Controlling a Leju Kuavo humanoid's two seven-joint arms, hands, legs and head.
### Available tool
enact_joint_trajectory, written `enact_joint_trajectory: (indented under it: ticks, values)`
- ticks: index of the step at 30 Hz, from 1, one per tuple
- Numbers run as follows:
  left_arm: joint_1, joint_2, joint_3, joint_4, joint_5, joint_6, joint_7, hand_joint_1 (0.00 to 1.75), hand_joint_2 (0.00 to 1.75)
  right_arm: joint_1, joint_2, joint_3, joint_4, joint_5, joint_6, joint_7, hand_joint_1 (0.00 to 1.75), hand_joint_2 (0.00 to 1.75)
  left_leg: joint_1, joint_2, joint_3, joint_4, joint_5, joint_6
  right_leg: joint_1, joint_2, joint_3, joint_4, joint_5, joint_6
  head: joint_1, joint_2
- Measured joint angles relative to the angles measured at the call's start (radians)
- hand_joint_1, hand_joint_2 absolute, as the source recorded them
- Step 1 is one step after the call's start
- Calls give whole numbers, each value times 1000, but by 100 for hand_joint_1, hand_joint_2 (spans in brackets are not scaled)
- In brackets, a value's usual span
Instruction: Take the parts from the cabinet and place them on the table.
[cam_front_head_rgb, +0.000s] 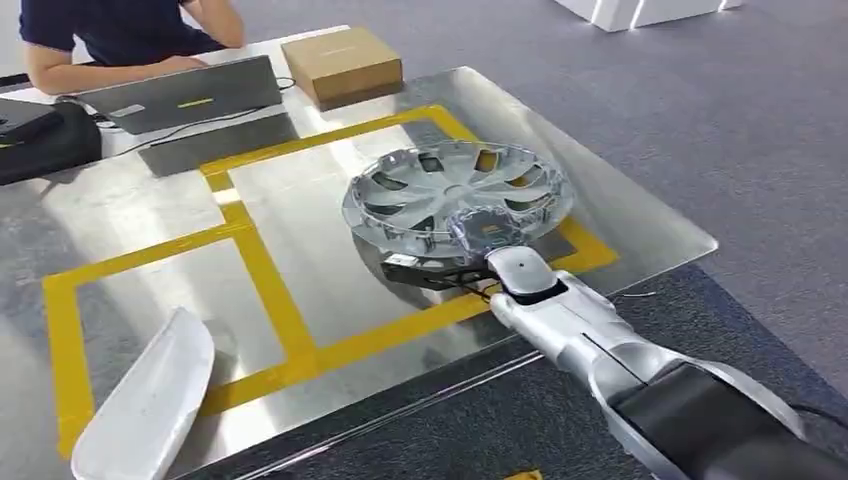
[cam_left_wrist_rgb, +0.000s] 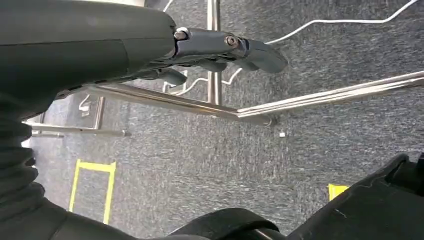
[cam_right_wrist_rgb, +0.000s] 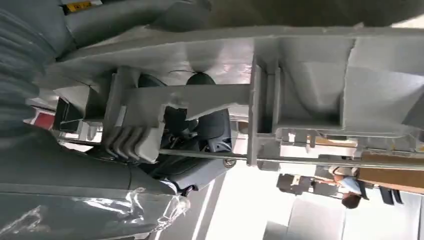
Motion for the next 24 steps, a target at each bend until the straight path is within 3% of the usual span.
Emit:
enact_joint_trajectory:
  ticks: [1, 2, 7, 8, 24]
  values:
    - [0, 0, -2, 0, -2, 0, 0, 0, 175, 0, 0, 0, 0, 0, 0, -2, 175, 175, 0, 0, 0, 0, -1, -3, 1, 0, 0, 0, -1, -2, 0, 0]
    - [-1, 0, -2, 0, -3, 0, 0, 0, 175, -1, 0, 0, 0, 0, -1, -3, 0, 0, 1, 0, 0, -1, -1, -11, 1, 0, 0, 0, -1, -6, 0, 0]
    - [-1, -1, -3, -2, -9, 0, -1, 0, 175, 4, 0, 0, 0, 3, 0, -7, 0, 0, 2, 0, 0, -1, -1, -19, 1, -1, 1, 0, -1, -7, 0, 0]
    - [-1, -1, -3, -2, -9, 0, -3, 0, 0, 7, 0, 0, 0, 3, -1, -7, 0, 0, 1, 0, 0, -1, -1, -19, 1, -1, 2, -1, 0, -7, 1, 0]
    - [29, 17, -27, -2, -35, -12, 32, 0, 0, 12, 1, 0, 0, 7, -1, -25, 0, 0, -3, -1, -1, -1, -1, -19, -4, -1, 3, -6, 2, -6, 0, 0]
